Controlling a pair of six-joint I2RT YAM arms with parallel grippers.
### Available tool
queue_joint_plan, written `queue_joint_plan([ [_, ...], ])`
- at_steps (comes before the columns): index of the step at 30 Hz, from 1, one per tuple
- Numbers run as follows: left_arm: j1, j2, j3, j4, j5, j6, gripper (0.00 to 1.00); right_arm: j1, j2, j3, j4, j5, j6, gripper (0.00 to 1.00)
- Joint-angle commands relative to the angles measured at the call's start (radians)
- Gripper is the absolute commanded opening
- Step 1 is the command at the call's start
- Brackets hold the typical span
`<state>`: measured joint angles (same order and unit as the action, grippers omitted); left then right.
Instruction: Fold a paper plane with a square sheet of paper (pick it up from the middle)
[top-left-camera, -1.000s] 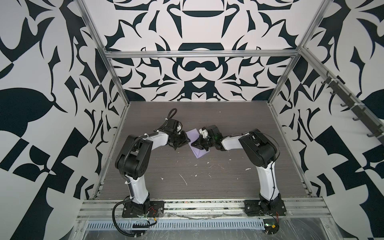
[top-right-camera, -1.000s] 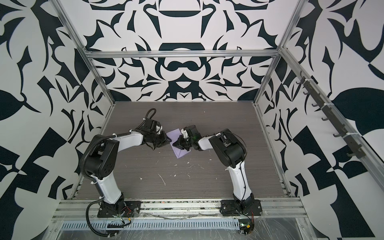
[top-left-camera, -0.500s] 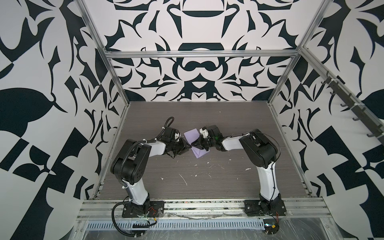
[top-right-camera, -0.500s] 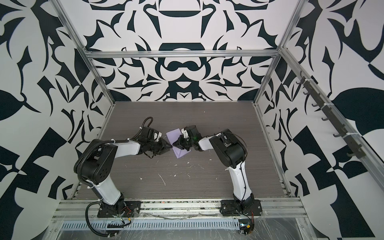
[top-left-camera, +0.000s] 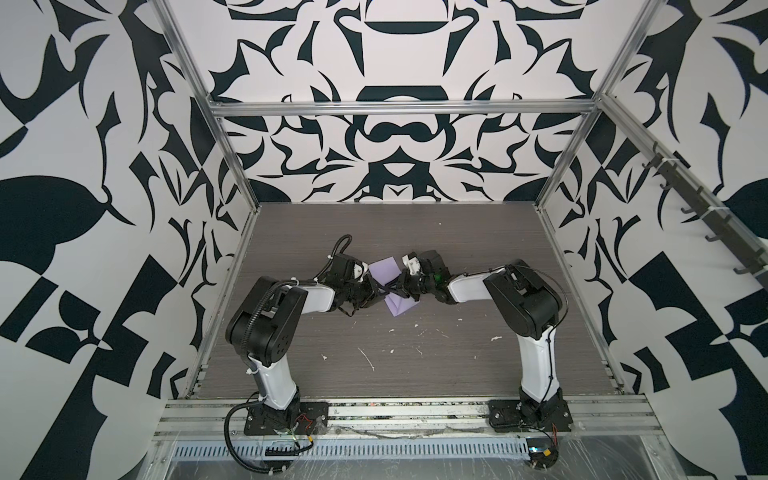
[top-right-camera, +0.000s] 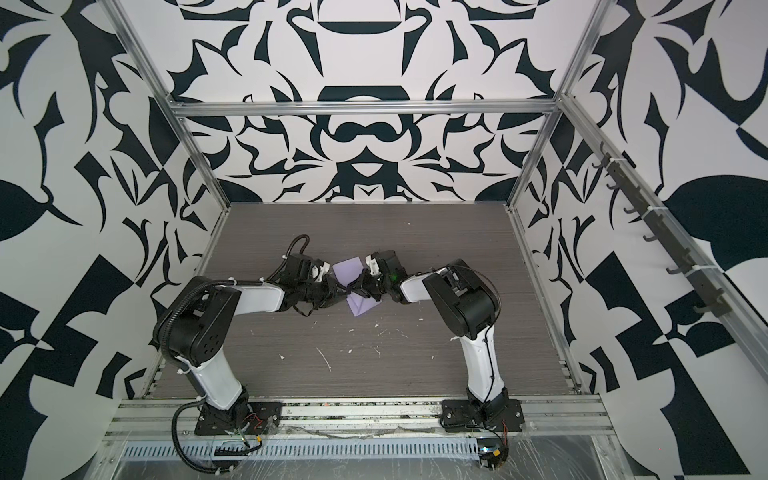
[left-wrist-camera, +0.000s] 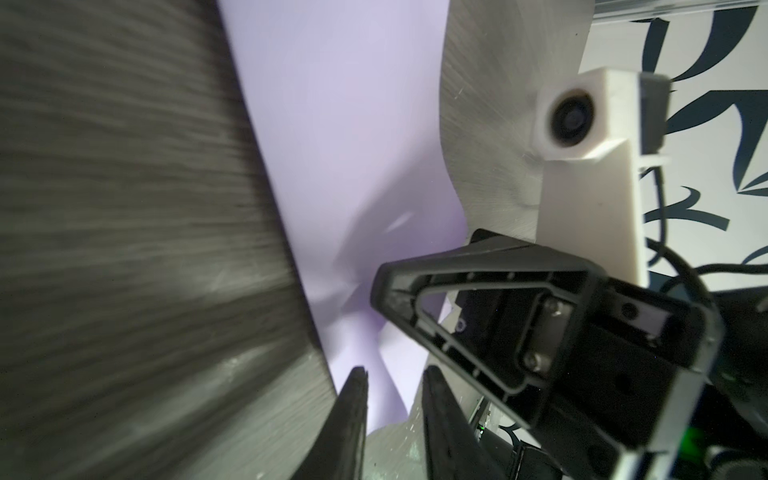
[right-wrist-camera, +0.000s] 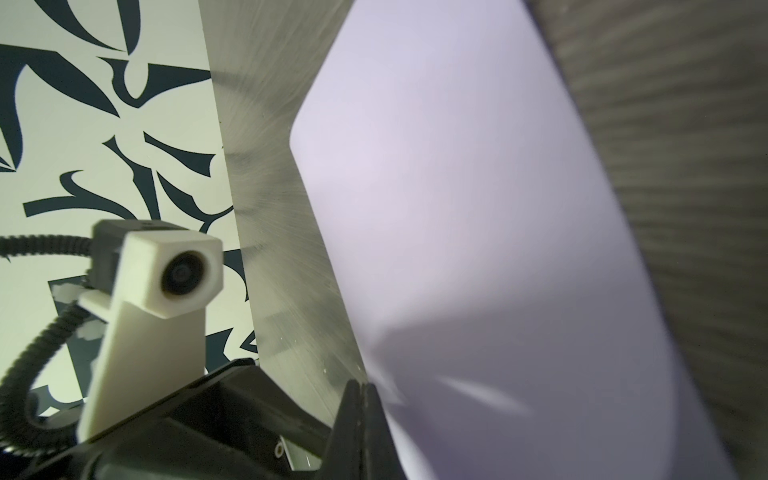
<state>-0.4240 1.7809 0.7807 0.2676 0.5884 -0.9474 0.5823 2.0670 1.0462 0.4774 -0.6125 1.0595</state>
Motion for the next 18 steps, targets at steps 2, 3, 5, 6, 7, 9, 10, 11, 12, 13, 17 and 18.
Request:
queue_joint_plan([
  [2,-0.005,0.021,0.000,0.028,0.020,-0.004,0.28,-0.004,-0.048,-0.007,0.052,0.004,0.019,0.00],
  [3,-0.006,0.024,0.002,0.034,0.023,-0.005,0.28,-0.004,-0.048,-0.008,0.055,0.002,0.020,0.00],
  [5,-0.010,0.034,0.008,0.039,0.025,-0.003,0.28,-0.006,-0.050,-0.011,0.060,0.002,0.023,0.00],
  [6,-0.013,0.041,0.010,0.050,0.035,-0.002,0.28,-0.006,-0.051,-0.012,0.062,0.002,0.025,0.00],
  [7,-0.015,0.046,0.011,0.059,0.042,-0.002,0.27,-0.007,-0.052,-0.016,0.067,0.002,0.027,0.00],
  [9,-0.018,0.051,0.015,0.058,0.040,-0.002,0.27,-0.011,-0.059,-0.023,0.073,0.005,0.031,0.00],
  [10,-0.019,0.050,0.018,0.057,0.037,0.001,0.27,-0.012,-0.064,-0.027,0.074,0.008,0.031,0.00],
  [11,-0.019,0.048,0.019,0.053,0.032,0.002,0.26,-0.016,-0.070,-0.030,0.074,0.009,0.031,0.00],
  [12,-0.018,0.044,0.021,0.046,0.025,0.005,0.26,-0.022,-0.077,-0.038,0.075,0.011,0.031,0.00],
  [13,-0.019,0.040,0.024,0.040,0.022,0.008,0.25,-0.028,-0.089,-0.048,0.076,0.011,0.030,0.00],
  [17,-0.019,0.027,0.036,0.003,0.007,0.027,0.24,-0.059,-0.160,-0.102,0.040,0.027,0.006,0.04],
  [18,-0.019,0.021,0.037,-0.004,0.004,0.029,0.24,-0.069,-0.188,-0.119,0.024,0.032,-0.005,0.07],
])
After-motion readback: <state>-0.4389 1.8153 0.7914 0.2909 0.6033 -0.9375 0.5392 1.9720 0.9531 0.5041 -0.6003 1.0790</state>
